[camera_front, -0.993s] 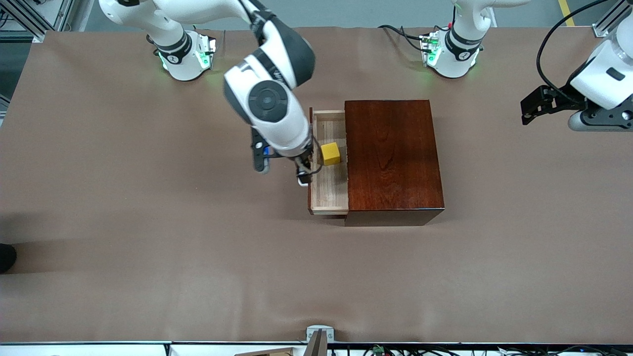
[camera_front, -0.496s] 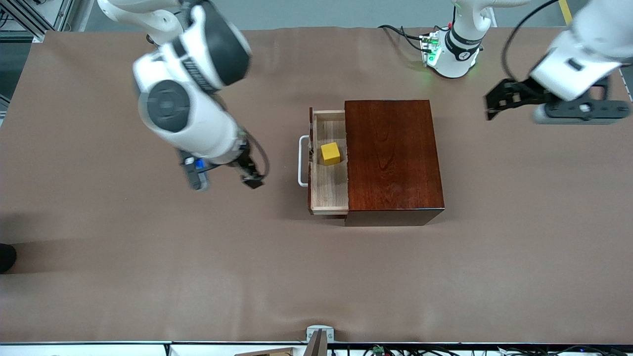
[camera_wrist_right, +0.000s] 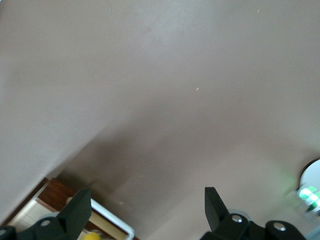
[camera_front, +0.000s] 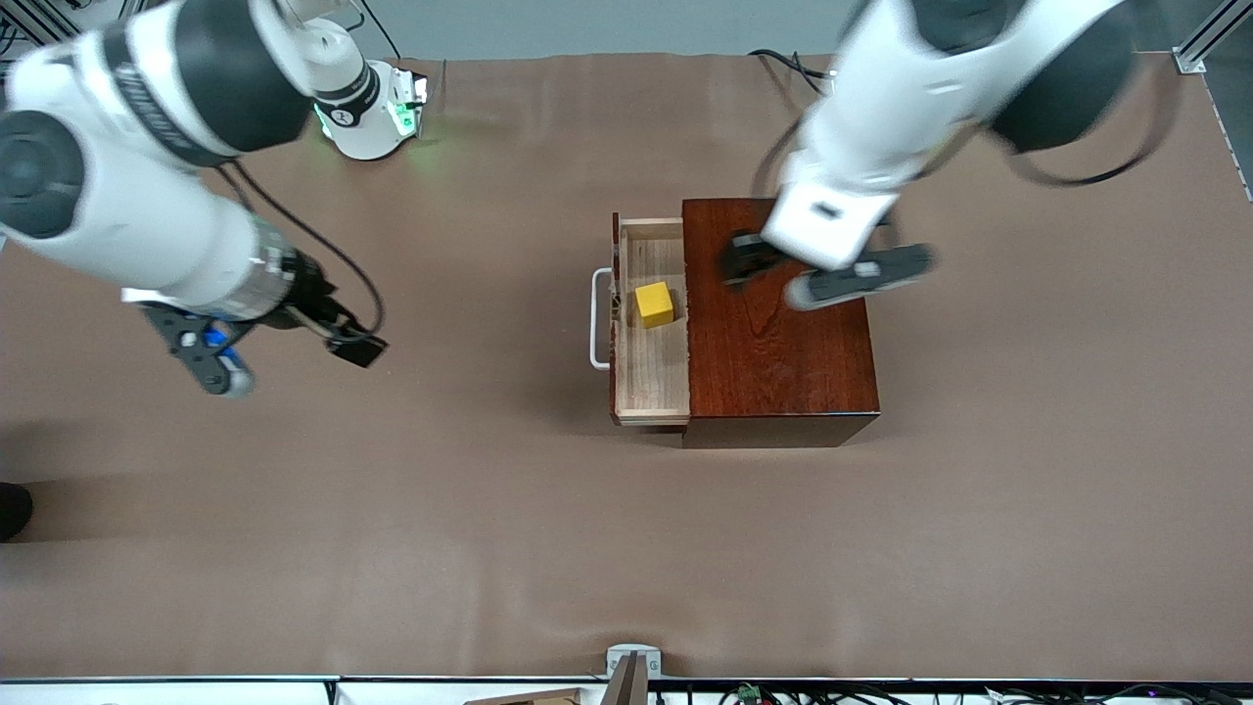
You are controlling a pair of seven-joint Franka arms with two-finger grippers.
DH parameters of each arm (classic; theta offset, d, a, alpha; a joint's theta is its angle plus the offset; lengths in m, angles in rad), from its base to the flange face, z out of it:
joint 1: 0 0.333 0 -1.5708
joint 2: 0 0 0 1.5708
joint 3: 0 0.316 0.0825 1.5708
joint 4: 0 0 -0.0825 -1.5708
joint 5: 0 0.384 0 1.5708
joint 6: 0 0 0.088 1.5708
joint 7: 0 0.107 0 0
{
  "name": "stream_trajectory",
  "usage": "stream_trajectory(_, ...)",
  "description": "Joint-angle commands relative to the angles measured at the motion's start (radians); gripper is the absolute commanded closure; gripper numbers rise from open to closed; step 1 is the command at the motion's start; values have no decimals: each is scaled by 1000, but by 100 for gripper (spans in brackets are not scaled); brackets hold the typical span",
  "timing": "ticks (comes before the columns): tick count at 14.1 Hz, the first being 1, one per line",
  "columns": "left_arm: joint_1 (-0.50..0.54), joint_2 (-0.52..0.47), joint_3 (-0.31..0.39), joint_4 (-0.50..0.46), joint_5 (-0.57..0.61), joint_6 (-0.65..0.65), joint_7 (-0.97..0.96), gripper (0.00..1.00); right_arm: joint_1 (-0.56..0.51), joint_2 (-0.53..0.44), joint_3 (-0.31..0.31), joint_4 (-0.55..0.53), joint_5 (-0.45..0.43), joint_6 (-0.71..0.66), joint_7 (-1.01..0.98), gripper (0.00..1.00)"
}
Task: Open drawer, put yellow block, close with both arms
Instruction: 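Withdraw the right gripper while the left gripper reaches the drawer handle, then push the drawer shut with the left gripper against the handle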
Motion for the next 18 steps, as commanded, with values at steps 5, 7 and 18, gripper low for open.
stream_trajectory(5,-337,252,155,131,-4,371,-520,0,-137,-106,14,-18,-44,-116,-509,0)
stream_trajectory(7,-438,325,214,129,-4,566,-678,0,-153,-149,16,-25,-87,-148,-641,0)
stream_trajectory(18,-575,484,311,92,140,443,-829,0,-240,-442,20,-464,-138,71,-997,0)
